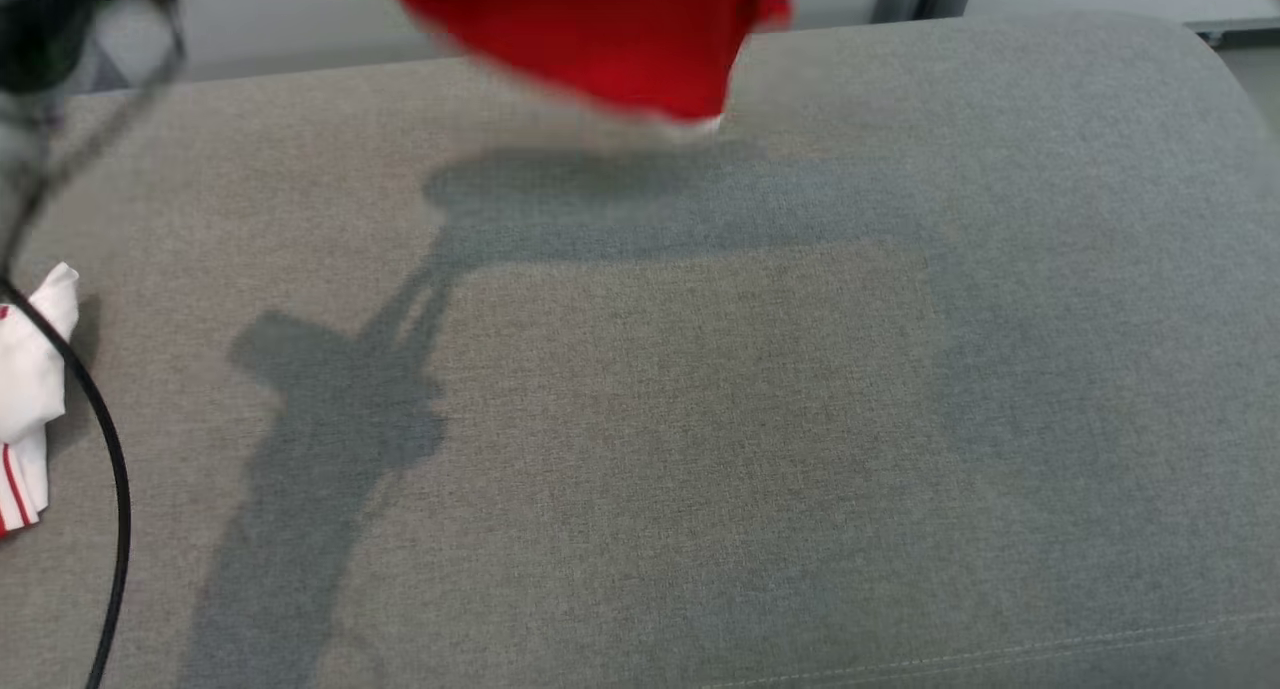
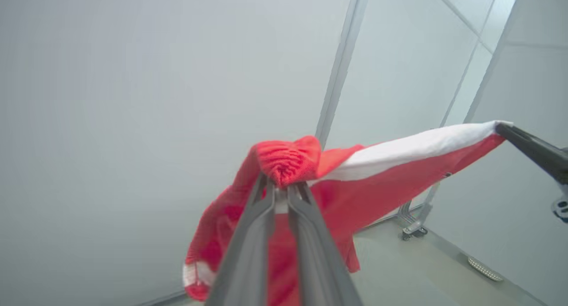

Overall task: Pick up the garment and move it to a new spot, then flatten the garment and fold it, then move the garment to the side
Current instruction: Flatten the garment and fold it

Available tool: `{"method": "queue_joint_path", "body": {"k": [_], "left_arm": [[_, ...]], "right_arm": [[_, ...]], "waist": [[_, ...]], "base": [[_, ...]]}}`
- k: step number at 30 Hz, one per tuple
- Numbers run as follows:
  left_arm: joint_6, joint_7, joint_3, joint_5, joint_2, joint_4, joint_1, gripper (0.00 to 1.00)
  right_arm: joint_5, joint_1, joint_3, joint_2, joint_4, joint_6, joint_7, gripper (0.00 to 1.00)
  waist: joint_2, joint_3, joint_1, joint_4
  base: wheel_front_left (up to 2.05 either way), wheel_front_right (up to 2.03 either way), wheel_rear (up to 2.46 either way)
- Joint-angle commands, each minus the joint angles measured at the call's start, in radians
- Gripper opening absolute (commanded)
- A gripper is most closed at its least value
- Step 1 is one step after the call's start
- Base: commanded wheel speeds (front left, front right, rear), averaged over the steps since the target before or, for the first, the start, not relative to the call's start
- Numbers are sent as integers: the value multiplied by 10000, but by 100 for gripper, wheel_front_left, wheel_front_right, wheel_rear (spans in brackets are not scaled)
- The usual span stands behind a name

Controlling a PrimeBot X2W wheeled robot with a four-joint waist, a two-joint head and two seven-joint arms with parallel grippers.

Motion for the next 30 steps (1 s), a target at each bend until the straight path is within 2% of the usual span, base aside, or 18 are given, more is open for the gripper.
{"method": "queue_joint_path", "body": {"k": [1,4,7,10,13,16,19,22,26,30], "left_arm": [[-84,-156,337,205,240,-5,-511,0],[-190,-923,45,1088,183,-11,-1490,0],[-211,-1967,-328,1596,201,-320,-896,0],[-126,-3089,-648,1698,102,-506,911,0],[295,-3825,-749,1419,-369,-305,3110,0],[279,-4050,-751,1272,-986,41,4780,0],[139,-4099,-577,1325,-1415,140,5824,0],[89,-4105,-169,1780,-1542,-168,6425,0],[208,-4107,16,2169,-1435,-590,7226,0],[554,-3922,-20,2167,-1011,-1284,7813,0]], "right_arm": [[-104,-94,177,203,138,40,-307,0],[36,-1323,693,260,458,40,-1010,0],[407,-845,1470,-51,-6,40,-1395,0],[1228,963,2356,-603,-998,40,-1464,0],[2082,3296,2998,-1182,-1623,40,-1594,0],[3013,5302,3291,-1481,-1751,40,-1906,0],[3875,6764,3185,-1641,-1940,40,-2360,0],[4257,7667,2795,-1947,-2325,40,-2790,0],[4414,8640,2146,-2173,-2918,40,-3104,0],[4330,9704,1473,-2350,-3637,40,-3031,0]], "waist": [[-1,145,0,-49],[-1,623,0,35],[-1,1076,0,240],[-1,1578,0,512],[-1,2030,0,763],[-1,2246,0,969],[-1,2187,0,1119],[-1,2162,0,1153],[-1,1954,0,1014],[-1,1715,0,898]], "base": [[0,0,0],[0,0,0],[0,0,0],[0,0,0],[0,0,0],[0,0,0],[0,0,0],[0,0,0],[0,0,0],[0,0,0]]}}
